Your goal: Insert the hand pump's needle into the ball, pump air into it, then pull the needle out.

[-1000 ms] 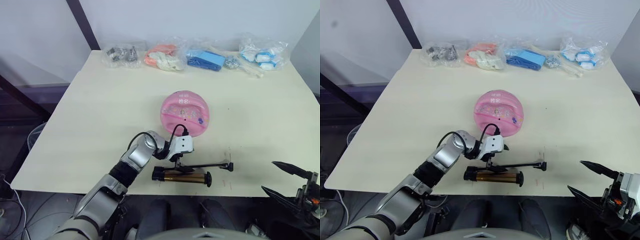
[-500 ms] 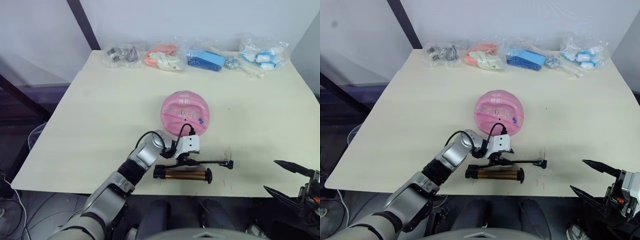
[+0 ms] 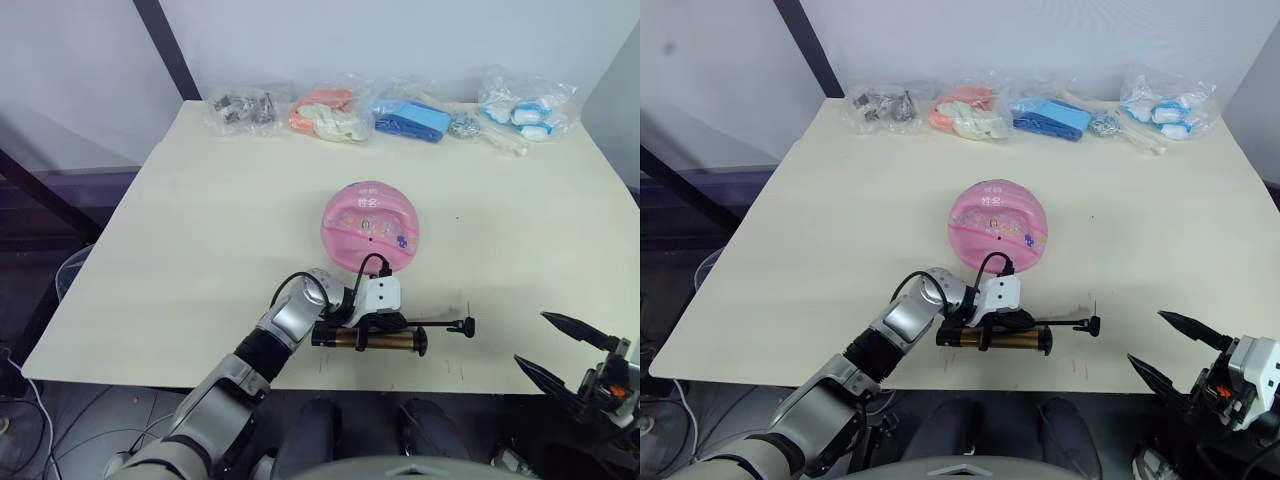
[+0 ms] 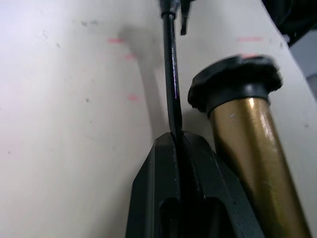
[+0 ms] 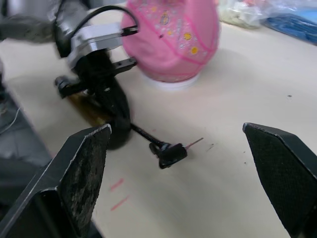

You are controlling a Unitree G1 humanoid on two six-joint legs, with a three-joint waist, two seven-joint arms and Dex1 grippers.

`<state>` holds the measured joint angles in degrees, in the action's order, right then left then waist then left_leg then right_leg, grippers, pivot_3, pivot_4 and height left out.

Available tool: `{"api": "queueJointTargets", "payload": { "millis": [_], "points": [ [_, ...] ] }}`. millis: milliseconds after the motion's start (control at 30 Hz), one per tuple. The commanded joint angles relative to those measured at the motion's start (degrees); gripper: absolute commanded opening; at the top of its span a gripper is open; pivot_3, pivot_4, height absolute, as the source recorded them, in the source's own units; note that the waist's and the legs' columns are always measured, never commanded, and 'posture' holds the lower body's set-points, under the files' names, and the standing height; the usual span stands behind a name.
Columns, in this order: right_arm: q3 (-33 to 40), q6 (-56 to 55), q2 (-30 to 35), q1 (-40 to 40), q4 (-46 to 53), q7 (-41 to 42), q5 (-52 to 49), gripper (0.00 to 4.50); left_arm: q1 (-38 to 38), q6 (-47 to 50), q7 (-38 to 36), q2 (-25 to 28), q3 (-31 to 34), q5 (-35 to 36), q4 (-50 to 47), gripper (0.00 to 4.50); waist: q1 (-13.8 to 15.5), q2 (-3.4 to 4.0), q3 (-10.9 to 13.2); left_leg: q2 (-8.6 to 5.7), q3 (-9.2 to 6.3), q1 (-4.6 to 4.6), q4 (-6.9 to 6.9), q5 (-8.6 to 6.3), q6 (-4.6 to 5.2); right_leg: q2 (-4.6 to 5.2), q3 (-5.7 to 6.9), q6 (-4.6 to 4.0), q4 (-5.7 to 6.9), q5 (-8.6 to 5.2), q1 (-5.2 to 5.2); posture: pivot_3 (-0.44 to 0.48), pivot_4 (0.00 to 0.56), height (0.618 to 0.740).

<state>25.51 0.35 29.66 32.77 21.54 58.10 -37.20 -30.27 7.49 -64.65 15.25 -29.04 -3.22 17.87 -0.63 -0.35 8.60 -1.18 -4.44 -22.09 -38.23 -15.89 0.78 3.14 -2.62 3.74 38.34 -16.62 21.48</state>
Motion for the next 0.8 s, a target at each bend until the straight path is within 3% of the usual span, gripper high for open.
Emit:
{"api": "queueJointTargets", "payload": {
  "millis": [33,400,800],
  "points": [
    [-0.2,7.3,-1.1,0.0,6.0,-8.4,-4.1,4.5,0.8,-2.7,0.8,-0.3,2.6,2.7,-3.6,0.07,0.0,0.0,0.0,0.0,0.01,-0.02,0.0,0.0,0.0,0.01,-0.02,0.0,0.0,0.0,0.02,0.0,0.15,0.74],
    [-3.1,28.0,-6.2,-3.7,15.6,-33.5,-20.0,4.5,1.7,-3.2,3.2,-2.2,6.1,6.6,-6.1,0.07,0.0,0.01,0.0,-0.01,-0.02,-0.1,-0.02,0.0,0.0,0.02,0.01,0.0,0.01,0.0,0.08,0.0,0.15,0.74],
    [-4.7,36.6,-6.1,-9.2,15.9,-46.7,-36.1,4.5,2.1,-3.6,2.5,-2.2,5.9,7.3,-6.5,0.07,-0.1,0.01,0.0,-0.03,-0.01,-0.09,-0.02,0.0,0.01,-0.01,0.03,0.0,0.03,0.0,0.08,0.0,0.15,0.74]
  ]
}}
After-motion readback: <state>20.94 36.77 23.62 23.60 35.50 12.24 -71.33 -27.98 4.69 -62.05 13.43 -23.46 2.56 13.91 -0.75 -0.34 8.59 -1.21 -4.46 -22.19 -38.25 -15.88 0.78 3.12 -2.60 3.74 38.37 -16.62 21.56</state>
